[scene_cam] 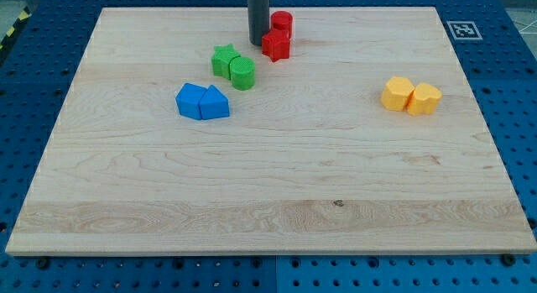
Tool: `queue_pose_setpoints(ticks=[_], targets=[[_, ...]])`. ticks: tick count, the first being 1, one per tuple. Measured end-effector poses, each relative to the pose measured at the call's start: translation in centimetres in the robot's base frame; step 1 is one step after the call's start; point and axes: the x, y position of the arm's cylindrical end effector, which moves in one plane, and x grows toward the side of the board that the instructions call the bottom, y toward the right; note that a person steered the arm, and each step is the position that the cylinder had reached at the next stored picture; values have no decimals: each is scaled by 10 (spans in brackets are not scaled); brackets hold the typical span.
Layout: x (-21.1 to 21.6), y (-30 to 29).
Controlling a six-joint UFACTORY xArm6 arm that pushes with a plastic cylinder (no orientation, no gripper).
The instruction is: Push the red star along with the red circle down a bit
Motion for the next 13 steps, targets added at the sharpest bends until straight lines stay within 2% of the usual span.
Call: queue_pose_setpoints(ticks=[1, 3, 5, 7, 13], targets=[[1, 1], [-60, -2], [-67, 40], [-67, 42], [11, 42]])
